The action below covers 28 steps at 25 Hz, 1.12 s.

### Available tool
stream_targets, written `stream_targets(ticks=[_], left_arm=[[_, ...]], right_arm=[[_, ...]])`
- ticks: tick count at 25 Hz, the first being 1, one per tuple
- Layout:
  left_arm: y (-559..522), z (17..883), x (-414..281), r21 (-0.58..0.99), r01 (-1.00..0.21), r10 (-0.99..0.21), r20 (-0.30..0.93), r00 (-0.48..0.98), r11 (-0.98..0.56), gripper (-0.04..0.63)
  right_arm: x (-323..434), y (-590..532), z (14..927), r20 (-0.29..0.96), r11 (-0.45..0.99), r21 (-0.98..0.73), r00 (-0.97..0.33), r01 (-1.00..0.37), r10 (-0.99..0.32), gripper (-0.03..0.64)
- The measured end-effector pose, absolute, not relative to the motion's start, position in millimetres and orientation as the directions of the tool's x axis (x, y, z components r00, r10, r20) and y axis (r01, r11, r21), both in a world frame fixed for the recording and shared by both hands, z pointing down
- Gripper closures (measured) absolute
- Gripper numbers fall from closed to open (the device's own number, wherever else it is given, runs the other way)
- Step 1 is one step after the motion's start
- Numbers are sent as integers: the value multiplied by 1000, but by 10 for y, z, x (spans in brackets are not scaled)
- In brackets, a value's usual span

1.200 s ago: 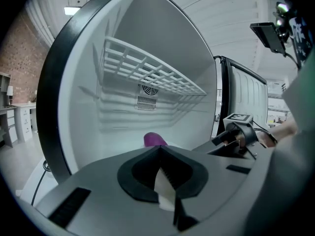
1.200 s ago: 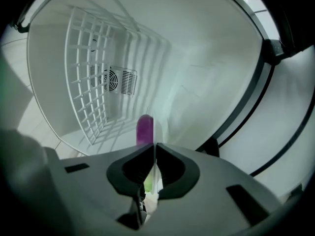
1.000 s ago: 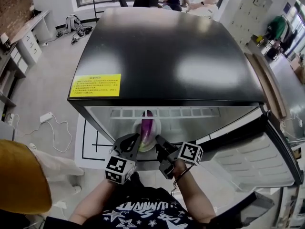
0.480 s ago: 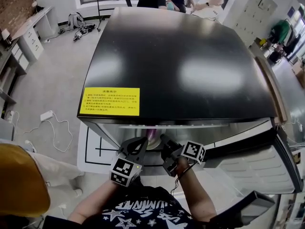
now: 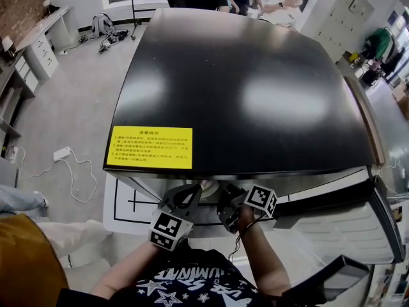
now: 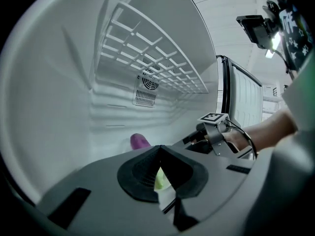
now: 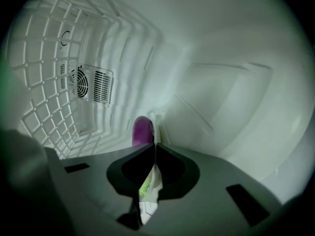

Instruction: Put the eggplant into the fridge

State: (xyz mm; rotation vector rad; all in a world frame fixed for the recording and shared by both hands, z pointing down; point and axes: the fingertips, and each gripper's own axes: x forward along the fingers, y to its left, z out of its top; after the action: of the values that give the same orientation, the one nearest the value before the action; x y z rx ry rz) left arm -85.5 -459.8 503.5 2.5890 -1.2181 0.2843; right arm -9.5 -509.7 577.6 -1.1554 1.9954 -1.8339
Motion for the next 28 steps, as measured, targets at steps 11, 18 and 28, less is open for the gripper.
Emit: stream_targets(ticks=[11, 18, 28], left_arm=[[-4609, 4982, -850, 152, -783, -734, 277, 620, -604, 587], [-4584, 4977, -856, 147, -797, -750, 272, 603, -586, 587], [-4474, 4909, -840, 134, -818, -776, 262, 574, -559, 588]], right_arm=[[-99, -5132, 5725, 379, -48, -889, -673, -455, -636, 592], [-110, -5082, 5707, 356, -30, -900, -694, -435, -626, 520], [27, -4916, 5685, 379, -18, -877, -669, -480, -640, 522]])
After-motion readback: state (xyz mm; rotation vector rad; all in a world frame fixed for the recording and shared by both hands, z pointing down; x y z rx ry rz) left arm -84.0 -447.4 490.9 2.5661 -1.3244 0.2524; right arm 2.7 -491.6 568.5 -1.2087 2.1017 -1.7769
